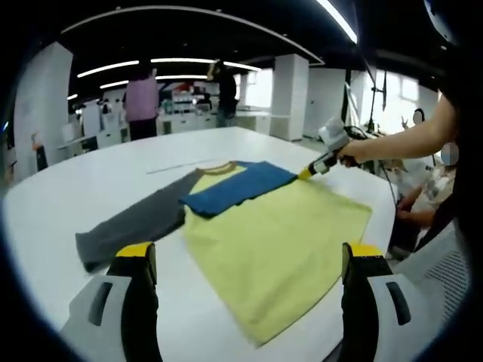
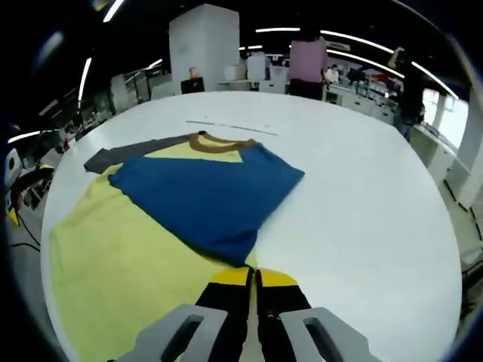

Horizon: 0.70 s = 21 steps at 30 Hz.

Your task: Fold the garment on the visible template until the final outline fits inside the template.

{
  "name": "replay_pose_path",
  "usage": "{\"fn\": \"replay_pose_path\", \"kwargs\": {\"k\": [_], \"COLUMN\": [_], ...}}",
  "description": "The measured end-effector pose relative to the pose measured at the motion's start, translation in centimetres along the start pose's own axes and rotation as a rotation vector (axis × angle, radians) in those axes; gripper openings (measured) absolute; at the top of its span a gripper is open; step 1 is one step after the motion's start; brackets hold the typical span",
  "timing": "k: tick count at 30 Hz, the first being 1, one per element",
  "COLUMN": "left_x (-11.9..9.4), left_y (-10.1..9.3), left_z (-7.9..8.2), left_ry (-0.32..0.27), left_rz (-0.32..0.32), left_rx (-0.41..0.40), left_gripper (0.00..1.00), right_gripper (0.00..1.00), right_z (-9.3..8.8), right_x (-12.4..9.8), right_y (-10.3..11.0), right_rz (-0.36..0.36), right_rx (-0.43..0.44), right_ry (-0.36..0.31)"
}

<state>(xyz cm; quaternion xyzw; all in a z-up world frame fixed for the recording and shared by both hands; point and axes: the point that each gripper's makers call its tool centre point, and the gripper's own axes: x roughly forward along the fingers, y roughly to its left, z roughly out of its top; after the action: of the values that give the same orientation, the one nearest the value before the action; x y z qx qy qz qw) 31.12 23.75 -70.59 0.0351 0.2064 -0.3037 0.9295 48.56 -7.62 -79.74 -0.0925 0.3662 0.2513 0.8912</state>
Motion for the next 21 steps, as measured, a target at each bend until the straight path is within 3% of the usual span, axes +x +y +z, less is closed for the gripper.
{"fn": "replay_pose_path", "kwargs": {"k": [14,21], "left_x": [0.0,-0.3], "left_y": [0.2,0.4], "left_z": [-0.1,-0.2], "left_ry": [0.004,0.005], "left_rz": [0.007,0.012], "left_rx": [-0.004,-0.004], "left_gripper": [0.99,0.99], "right_gripper": [0.0,0.0], "right_z": [-0.9,-1.0], "right_x": [-0.8,-1.4], "right_y": [-1.6,-1.0], "right_rz": [-0.027,-0.026], "right_rx": [0.017,-0.004], "right_ry": [0.029,0.031]}}
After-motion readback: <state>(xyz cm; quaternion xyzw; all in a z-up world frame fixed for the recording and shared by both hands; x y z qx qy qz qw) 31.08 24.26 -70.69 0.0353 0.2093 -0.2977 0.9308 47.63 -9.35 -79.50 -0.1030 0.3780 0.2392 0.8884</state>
